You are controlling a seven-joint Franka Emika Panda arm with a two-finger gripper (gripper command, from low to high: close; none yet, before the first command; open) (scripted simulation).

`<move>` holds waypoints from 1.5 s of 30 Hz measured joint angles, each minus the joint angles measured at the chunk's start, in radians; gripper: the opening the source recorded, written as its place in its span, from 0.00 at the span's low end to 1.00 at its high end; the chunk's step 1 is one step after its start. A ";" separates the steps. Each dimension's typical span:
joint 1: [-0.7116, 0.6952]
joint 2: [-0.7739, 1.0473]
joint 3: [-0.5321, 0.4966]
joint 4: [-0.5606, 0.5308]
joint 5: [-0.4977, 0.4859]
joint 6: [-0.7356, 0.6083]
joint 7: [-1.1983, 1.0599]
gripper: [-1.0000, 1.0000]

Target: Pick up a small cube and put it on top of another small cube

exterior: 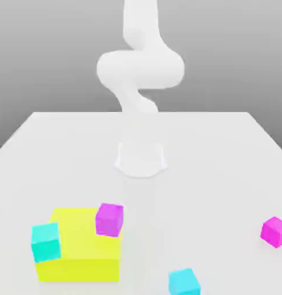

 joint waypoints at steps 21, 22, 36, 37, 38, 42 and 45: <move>0.084 0.768 0.040 -0.064 -0.007 0.275 -0.066 0.50; 0.088 0.804 0.040 -0.067 -0.011 0.288 -0.067 0.50; 0.116 1.166 0.033 -0.052 -0.052 0.485 -0.056 0.00; 0.116 1.166 0.033 -0.052 -0.052 0.485 -0.056 0.00; 0.117 1.184 0.032 -0.049 -0.054 0.498 -0.055 0.00; 0.112 1.090 0.040 -0.069 -0.044 0.424 -0.062 0.00; 0.140 1.000 0.083 -0.095 -0.043 0.360 -0.081 0.00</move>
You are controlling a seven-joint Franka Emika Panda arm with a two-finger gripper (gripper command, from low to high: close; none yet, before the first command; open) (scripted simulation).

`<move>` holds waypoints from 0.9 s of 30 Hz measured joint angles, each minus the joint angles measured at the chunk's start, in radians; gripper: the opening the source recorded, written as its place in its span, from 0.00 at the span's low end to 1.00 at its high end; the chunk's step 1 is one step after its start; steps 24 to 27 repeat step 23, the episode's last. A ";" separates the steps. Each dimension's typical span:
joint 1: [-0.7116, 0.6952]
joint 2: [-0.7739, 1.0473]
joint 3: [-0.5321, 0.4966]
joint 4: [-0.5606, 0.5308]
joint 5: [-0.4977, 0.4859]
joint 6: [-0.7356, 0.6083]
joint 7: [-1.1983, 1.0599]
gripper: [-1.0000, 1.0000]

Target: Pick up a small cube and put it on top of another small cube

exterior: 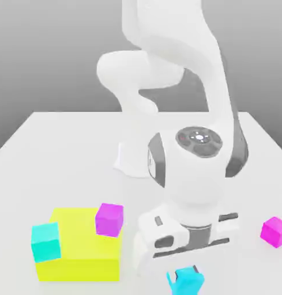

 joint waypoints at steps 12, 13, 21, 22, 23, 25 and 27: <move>0.290 -0.001 0.206 -0.077 -0.177 0.057 -0.004 1.00; 0.290 -0.001 0.206 -0.077 -0.177 0.057 -0.004 1.00; 0.279 -0.051 0.228 -0.081 -0.137 0.016 -0.034 1.00; 0.272 -0.084 0.240 -0.084 -0.110 -0.013 -0.054 1.00; 0.272 -0.120 0.246 -0.087 -0.080 -0.043 -0.075 1.00; 0.272 -0.120 0.246 -0.087 -0.080 -0.043 -0.075 1.00; 0.272 -0.120 0.246 -0.087 -0.080 -0.043 -0.075 1.00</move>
